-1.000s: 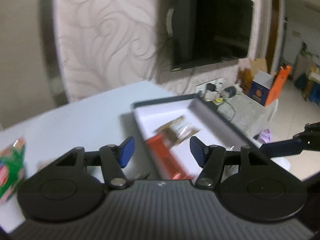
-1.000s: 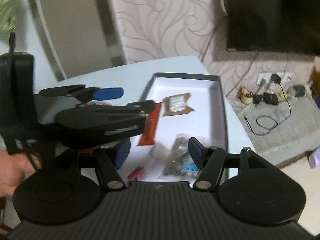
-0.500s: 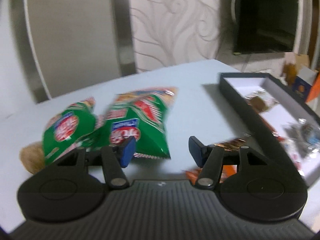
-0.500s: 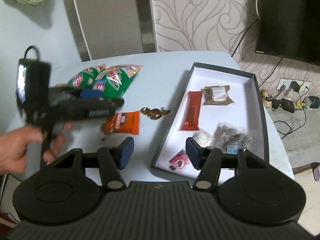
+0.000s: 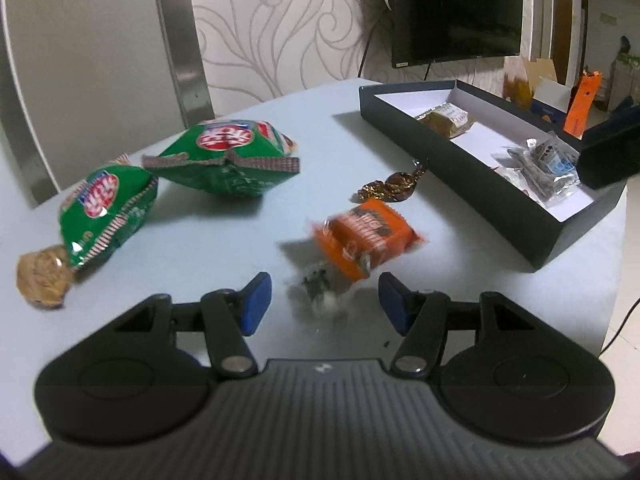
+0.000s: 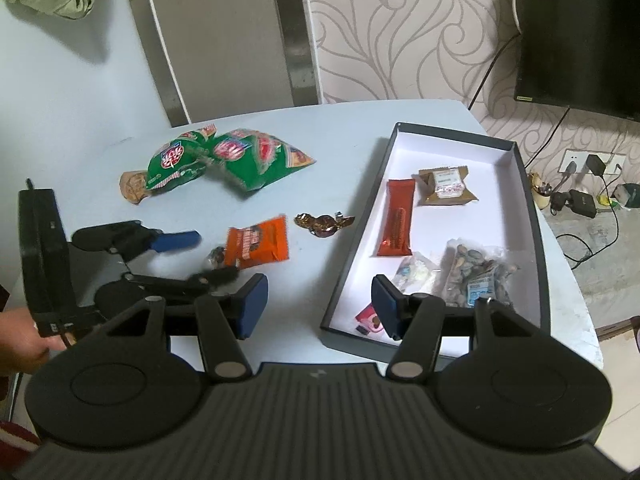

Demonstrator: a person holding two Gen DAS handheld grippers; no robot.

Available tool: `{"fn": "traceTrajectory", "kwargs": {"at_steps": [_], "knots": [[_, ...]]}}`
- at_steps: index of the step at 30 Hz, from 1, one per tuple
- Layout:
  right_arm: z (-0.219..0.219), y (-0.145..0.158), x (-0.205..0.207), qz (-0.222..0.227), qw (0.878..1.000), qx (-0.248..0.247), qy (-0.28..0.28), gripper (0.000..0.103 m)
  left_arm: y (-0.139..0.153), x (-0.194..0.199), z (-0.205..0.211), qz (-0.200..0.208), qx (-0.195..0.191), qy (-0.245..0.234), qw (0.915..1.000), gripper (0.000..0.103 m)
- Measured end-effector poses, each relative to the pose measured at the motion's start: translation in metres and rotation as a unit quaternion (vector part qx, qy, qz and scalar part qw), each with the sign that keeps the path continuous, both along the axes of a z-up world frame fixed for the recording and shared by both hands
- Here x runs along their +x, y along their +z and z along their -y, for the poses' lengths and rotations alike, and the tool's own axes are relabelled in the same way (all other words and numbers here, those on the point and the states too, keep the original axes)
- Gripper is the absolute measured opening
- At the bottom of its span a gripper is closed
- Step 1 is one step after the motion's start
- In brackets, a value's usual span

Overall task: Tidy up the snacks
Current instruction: 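Move both grippers back from the box toward the snacks on the table, then close the right gripper on the orange TIGI pillow packet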

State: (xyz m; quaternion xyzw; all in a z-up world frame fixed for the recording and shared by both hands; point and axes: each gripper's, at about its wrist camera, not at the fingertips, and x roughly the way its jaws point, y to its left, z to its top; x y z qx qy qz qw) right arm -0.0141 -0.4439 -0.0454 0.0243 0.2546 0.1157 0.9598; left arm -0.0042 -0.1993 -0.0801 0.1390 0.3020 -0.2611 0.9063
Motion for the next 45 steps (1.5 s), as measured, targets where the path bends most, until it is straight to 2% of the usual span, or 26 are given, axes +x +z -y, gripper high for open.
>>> {"fn": "traceTrajectory", "kwargs": {"at_steps": [1,3,11,13,14,15,20,23,26,28,29,32,35,39,42,43,45], "knots": [[-0.002,0.0,0.001,-0.002,1.0,0.0,0.003,0.064,-0.001,0.002,0.001,-0.002,-0.001,-0.001,1.0,0.061],[-0.005,-0.001,0.002,-0.005,1.0,-0.004,0.007,0.064,0.0,0.007,0.001,-0.013,-0.009,-0.002,0.9999,0.05],[-0.018,0.001,0.006,-0.006,1.0,-0.006,0.028,0.064,0.002,-0.006,-0.023,-0.03,-0.025,0.011,0.9992,0.047],[-0.025,0.0,0.01,-0.009,0.999,-0.008,0.036,0.064,0.002,-0.006,-0.022,-0.026,-0.023,0.013,0.9993,0.04],[-0.028,0.0,0.014,-0.011,0.999,-0.009,0.04,0.064,0.002,-0.005,-0.021,-0.027,-0.026,0.013,0.9992,0.025],[-0.031,0.0,0.017,-0.012,0.999,-0.008,0.043,0.064,0.003,-0.003,-0.02,-0.031,-0.03,0.011,0.999,0.017],[-0.051,-0.004,0.042,-0.031,0.998,0.003,0.06,0.05,0.005,-0.002,-0.028,-0.041,-0.034,0.032,0.9981,0.017],[-0.064,-0.008,0.054,-0.039,0.998,-0.002,0.058,0.048,0.005,-0.005,-0.043,-0.044,-0.035,0.044,0.9974,0.017],[-0.071,-0.013,0.064,-0.047,0.998,0.013,0.044,0.049,0.006,-0.007,-0.056,-0.044,-0.034,0.052,0.9971,0.017],[-0.076,-0.017,0.071,-0.049,0.998,0.011,0.028,0.055,0.007,-0.008,-0.064,-0.045,-0.034,0.056,0.9968,0.017],[-0.079,-0.019,0.075,-0.051,0.998,0.008,0.02,0.063,0.006,-0.009,-0.068,-0.045,-0.033,0.058,0.9968,0.017],[-0.086,-0.025,0.086,-0.057,0.998,0.012,-0.004,0.079,0.006,-0.01,-0.077,-0.042,-0.027,0.056,0.9972,0.017],[-0.09,-0.031,0.097,-0.068,0.997,0.027,-0.014,0.086,0.006,-0.01,-0.082,-0.041,-0.025,0.054,0.9974,0.017],[-0.101,-0.039,0.113,-0.072,0.997,0.009,-0.02,0.087,0.007,-0.008,-0.085,-0.038,-0.021,0.051,0.9977,0.017],[-0.107,-0.044,0.119,-0.066,0.997,-0.025,-0.01,0.076,0.006,-0.007,-0.087,-0.037,-0.02,0.049,0.9979,0.017],[-0.11,-0.044,0.117,-0.06,0.997,-0.046,-0.006,0.068,0.006,-0.007,-0.087,-0.036,-0.02,0.049,0.998,0.017],[-0.11,-0.044,0.116,-0.06,0.997,-0.05,0.005,0.062,0.006,-0.005,-0.087,-0.035,-0.02,0.049,0.998,0.017]]}}
